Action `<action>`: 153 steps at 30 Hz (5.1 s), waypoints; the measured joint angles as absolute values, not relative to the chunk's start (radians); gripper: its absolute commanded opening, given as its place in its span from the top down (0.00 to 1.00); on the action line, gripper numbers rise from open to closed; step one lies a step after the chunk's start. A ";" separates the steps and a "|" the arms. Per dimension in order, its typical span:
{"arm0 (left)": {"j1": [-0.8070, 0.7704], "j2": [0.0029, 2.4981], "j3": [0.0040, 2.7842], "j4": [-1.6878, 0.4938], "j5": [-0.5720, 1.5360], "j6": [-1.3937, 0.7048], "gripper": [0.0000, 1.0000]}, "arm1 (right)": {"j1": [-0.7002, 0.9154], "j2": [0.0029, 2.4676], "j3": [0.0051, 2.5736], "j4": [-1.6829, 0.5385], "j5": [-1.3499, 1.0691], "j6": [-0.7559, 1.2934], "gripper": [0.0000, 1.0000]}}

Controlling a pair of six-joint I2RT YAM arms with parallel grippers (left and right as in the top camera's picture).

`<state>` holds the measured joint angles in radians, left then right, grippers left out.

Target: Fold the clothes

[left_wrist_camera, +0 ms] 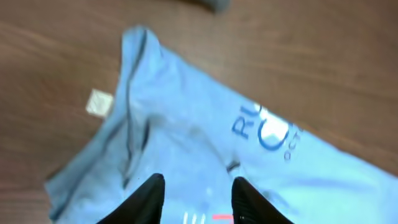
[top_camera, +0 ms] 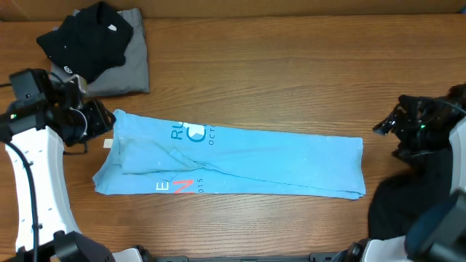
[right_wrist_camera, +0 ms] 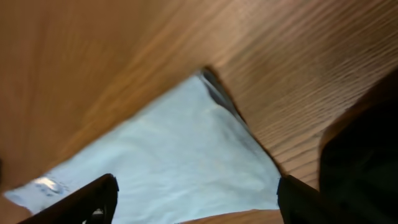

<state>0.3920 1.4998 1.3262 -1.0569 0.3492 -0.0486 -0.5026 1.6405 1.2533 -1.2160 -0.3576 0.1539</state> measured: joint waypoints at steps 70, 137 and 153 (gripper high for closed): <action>0.386 1.600 1.094 -0.942 0.386 -0.047 0.57 | 0.256 1.460 1.182 -1.085 -0.356 0.343 0.96; 0.386 1.600 1.094 -0.945 0.386 -0.048 0.56 | 0.569 1.668 1.243 -0.799 -0.331 0.640 0.70; 0.386 1.600 1.094 -0.942 0.386 -0.048 0.57 | 0.698 1.944 1.249 -0.668 -0.644 0.590 0.73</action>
